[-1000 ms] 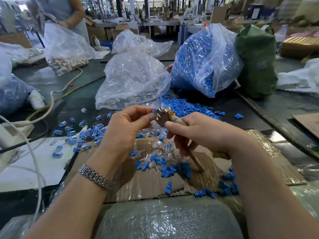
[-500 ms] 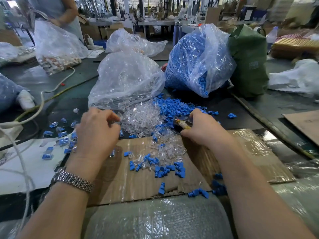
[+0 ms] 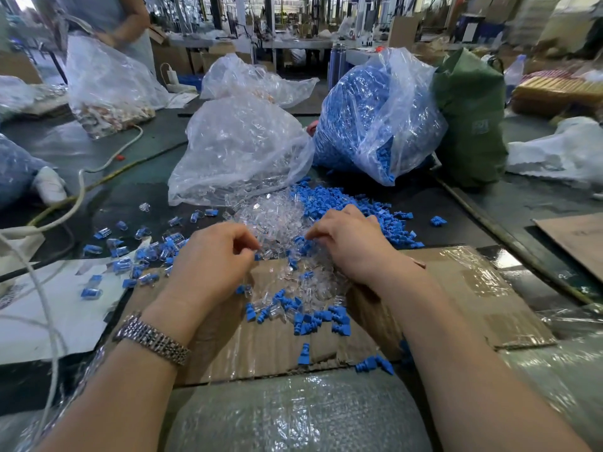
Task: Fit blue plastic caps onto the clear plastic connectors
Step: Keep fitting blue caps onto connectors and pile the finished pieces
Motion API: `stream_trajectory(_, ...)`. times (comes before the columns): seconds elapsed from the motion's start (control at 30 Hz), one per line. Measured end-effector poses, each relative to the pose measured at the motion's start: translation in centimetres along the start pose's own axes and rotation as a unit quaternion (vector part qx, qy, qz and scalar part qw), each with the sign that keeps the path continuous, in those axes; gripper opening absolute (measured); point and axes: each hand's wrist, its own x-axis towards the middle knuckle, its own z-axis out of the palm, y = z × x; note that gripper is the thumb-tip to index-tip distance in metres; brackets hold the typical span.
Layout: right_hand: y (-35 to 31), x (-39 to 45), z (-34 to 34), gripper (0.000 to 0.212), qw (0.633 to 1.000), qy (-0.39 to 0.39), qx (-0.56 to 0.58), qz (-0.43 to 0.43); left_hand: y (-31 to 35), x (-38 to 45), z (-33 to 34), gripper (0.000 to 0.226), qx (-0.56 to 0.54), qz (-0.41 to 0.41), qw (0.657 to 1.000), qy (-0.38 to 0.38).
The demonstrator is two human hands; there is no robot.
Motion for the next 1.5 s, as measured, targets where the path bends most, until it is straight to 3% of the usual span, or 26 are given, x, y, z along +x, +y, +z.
stream_trajectory(0.13,-0.1,-0.1,-0.2,0.032,0.998,-0.044,0.040,-0.006,0.0,0.0,0.2,0.017,-0.014,0.008,0.999,-0.043)
stream_trajectory(0.3,0.7,-1.9,-2.0,0.015,0.985,-0.025,0.169,-0.002,-0.2,0.2,-0.5,0.016,-0.073,0.012,0.995,-0.067)
stream_trajectory(0.37,1.3,-2.9,-3.6,0.008,0.975,-0.084,0.204,-0.009,-0.2,0.2,-0.6,0.015,-0.078,0.015,0.994,-0.077)
stream_trajectory(0.47,1.5,-4.6,-5.3,0.029,0.949,-0.230,0.215,-0.005,0.1,-0.1,-0.4,0.012,-0.072,0.025,0.991,-0.108)
stream_trajectory(0.6,-0.3,-5.2,-4.9,0.048,0.952,-0.275,0.132,0.026,0.5,0.0,-0.5,0.012,-0.100,0.030,0.990,-0.098)
stream_trajectory(0.7,-1.5,-5.0,-4.1,0.048,0.969,-0.239,0.064,0.023,0.7,-0.1,-0.5,0.008,-0.113,0.041,0.987,-0.102)
stream_trajectory(0.87,-1.3,-4.0,-3.4,0.020,0.983,-0.164,0.072,0.034,1.2,-0.4,-0.4,0.007,-0.161,0.064,0.969,-0.173)
stream_trajectory(0.97,-1.0,-3.3,-3.0,0.020,0.989,-0.124,0.075,0.039,1.5,-0.7,-0.1,0.013,-0.163,0.083,0.964,-0.194)
stream_trajectory(1.13,-0.2,-2.7,-2.4,0.029,0.993,-0.050,0.092,0.048,2.0,-1.0,0.5,0.019,-0.074,0.124,0.974,-0.173)
stream_trajectory(1.23,0.0,-2.4,-2.4,0.022,0.992,-0.007,0.112,0.051,2.1,-0.9,0.9,0.025,-0.042,0.142,0.976,-0.161)
stream_trajectory(1.5,0.1,-2.7,-2.8,0.014,0.970,0.044,0.232,0.047,2.3,-1.0,1.6,0.009,0.001,0.170,0.979,-0.111)
